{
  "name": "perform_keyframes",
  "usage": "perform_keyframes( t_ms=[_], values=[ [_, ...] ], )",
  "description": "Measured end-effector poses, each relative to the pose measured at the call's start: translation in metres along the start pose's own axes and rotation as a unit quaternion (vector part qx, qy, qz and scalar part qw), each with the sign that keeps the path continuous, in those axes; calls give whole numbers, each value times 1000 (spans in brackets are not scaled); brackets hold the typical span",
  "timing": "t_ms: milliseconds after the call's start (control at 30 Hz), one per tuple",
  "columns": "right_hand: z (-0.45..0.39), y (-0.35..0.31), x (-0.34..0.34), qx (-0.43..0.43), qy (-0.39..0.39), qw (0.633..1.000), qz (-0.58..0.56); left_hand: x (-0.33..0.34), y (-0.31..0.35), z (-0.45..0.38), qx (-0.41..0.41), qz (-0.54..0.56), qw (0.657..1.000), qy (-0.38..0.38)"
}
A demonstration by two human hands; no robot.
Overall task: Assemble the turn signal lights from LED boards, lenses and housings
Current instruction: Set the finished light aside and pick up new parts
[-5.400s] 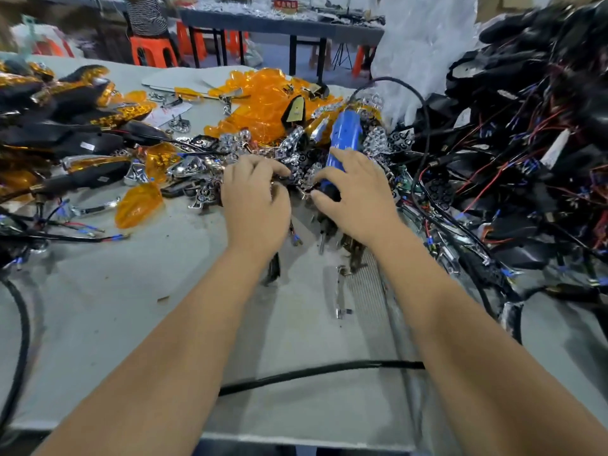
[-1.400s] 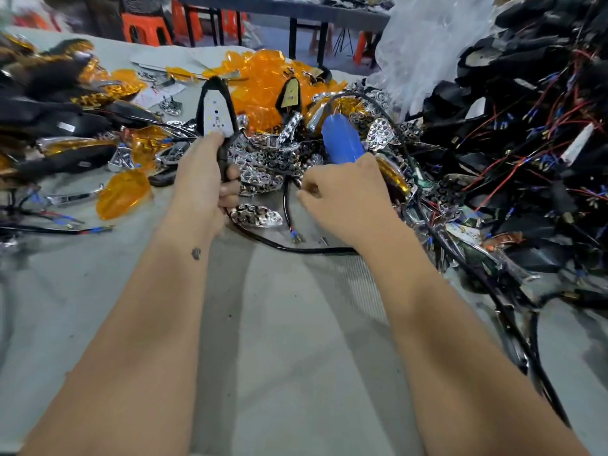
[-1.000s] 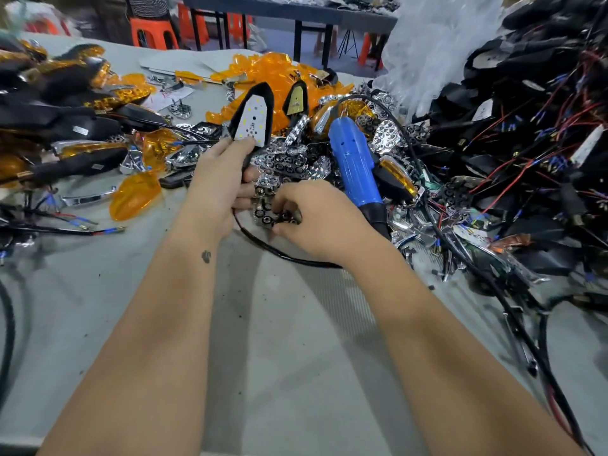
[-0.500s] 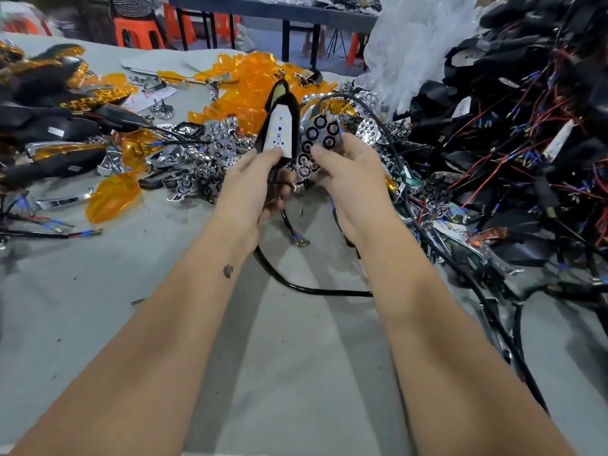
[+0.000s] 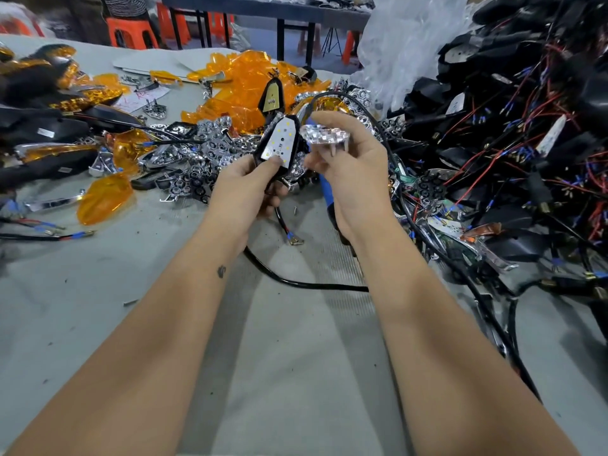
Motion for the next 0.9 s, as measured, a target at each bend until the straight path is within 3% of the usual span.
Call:
perform_keyframes(
  t_ms=[200,433,667,800,900],
  values=[
    [0,-1,-14,15,30,995,-94,-3,-1,-1,-11,-40,999,1],
    [0,1,-11,2,56,995,84,8,8,4,16,-62,996,-65],
    [-3,1,-12,3,45,991,122,9,18,9,42,-72,993,-80],
    [-4,2,-8,39,-3,995,95,10,22,10,64,-70,993,-75],
    [-6,3,-5,44,-46,987,145,9,24,10,74,-68,992,-71]
  ],
)
Point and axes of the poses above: each hand's wrist, its own z-axis away from the middle knuckle, its own x-axis out of the palm, y = z × x, the point moved 7 cm from there along -z, towards the middle knuckle, and after that the axes turned 10 degrees about -y, right-handed, at the moved point
